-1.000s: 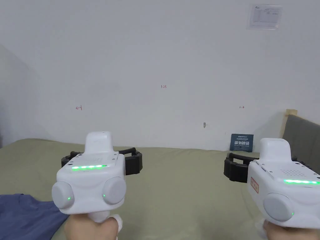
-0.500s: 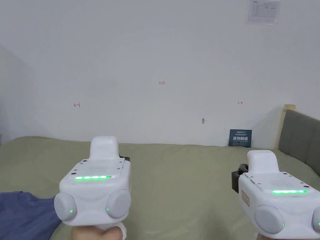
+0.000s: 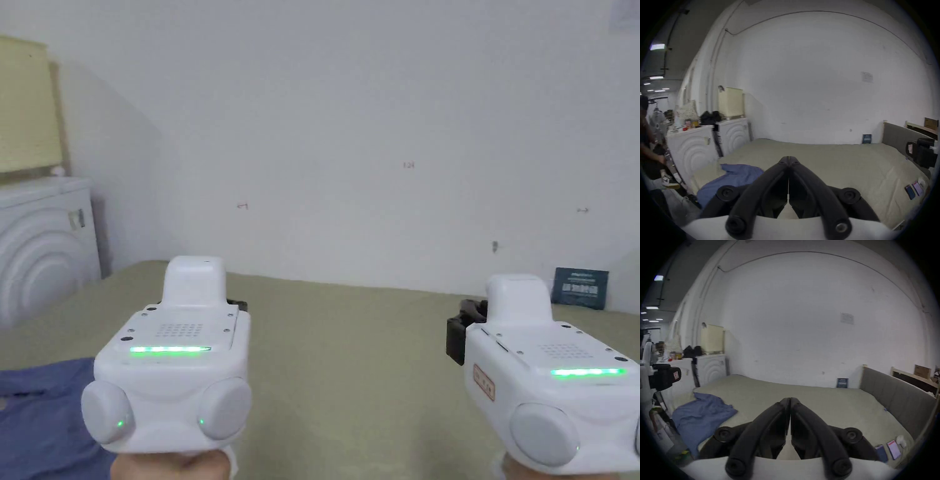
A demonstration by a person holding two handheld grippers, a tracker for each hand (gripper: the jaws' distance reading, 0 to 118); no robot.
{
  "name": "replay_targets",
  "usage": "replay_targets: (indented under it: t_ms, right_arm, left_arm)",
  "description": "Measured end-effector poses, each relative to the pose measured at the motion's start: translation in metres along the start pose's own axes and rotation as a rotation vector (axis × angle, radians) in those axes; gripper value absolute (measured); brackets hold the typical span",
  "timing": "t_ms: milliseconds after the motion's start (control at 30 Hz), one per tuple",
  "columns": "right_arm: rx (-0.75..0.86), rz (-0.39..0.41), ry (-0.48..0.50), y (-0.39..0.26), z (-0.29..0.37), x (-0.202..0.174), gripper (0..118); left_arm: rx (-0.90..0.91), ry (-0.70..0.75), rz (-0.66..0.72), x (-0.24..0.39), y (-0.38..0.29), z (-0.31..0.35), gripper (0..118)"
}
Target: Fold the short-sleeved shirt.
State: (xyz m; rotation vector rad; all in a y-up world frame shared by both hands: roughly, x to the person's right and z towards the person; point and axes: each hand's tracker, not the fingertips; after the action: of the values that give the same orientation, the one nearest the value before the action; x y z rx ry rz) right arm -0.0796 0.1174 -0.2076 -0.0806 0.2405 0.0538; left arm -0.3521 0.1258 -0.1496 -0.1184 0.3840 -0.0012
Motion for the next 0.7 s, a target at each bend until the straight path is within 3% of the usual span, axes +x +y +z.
replay_targets:
  t_ms: [167,333,500,633,700]
  right_arm:
    - [-0.016,-0.004,0.189,0.000,-0.020,-0.074,6]
    - [-0.052,0.002,0.326,-0.010,-0.032,-0.129,6]
    - [-0.083,0.022,0.364,-0.023,-0.046,-0.147,6]
    - [-0.109,0.034,0.361,-0.032,-0.066,-0.137,6]
    - [-0.119,0.051,0.343,-0.037,-0.077,-0.124,6]
  left_arm:
    - [-0.030,0.178,0.038,-0.068,-0.009,0.018,0]
    - [-0.085,0.244,0.076,-0.111,-0.031,0.032,0]
    - [-0.142,0.265,0.074,-0.128,-0.050,0.026,0]
    - [-0.210,0.239,0.053,-0.134,-0.058,-0.010,0]
    - [-0.279,0.158,0.073,-0.141,-0.059,-0.045,0]
